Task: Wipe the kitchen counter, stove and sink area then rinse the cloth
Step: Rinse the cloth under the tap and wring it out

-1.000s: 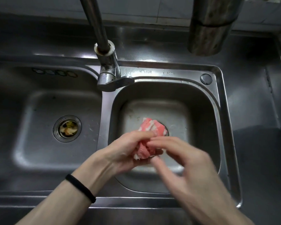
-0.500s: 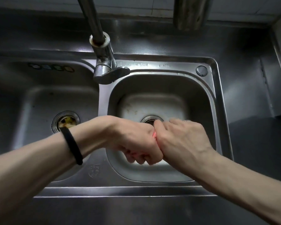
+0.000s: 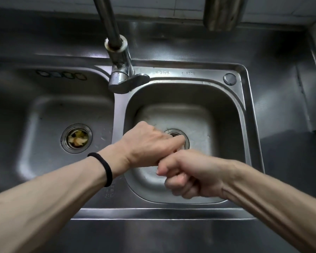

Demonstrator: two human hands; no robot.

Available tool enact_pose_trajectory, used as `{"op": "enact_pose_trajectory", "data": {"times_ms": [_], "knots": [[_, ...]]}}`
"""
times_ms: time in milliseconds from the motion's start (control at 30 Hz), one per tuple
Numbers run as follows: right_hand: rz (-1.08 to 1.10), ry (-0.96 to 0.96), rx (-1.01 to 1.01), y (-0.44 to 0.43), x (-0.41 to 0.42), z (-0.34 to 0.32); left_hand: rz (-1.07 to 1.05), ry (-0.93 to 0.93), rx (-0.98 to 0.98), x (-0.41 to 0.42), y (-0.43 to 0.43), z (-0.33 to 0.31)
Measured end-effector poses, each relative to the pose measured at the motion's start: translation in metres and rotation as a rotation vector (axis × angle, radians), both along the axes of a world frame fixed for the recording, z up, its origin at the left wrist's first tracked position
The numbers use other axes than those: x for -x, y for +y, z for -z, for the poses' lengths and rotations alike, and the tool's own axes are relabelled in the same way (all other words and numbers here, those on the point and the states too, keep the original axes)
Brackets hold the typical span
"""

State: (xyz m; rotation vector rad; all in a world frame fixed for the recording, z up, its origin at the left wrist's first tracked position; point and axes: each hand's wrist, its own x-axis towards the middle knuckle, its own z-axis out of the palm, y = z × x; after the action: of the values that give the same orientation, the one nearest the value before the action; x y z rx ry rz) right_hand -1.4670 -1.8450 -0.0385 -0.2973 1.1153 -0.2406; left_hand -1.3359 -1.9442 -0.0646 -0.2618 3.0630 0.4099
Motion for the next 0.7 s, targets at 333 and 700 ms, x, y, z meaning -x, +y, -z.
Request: {"op": "enact_pose_trajectory", "data": {"times_ms": [333,700], "knots": [[-0.528,1.394,0.713,0.045,0.001,-0.01,-0.46,-0.485,-0.691,0.027,0.009,0.015],[-0.61,1.685,1.163,0.035,-0.012,-0.002,-0.309,-0.89,-1.41,0.027,-0.001,-0.018]]}}
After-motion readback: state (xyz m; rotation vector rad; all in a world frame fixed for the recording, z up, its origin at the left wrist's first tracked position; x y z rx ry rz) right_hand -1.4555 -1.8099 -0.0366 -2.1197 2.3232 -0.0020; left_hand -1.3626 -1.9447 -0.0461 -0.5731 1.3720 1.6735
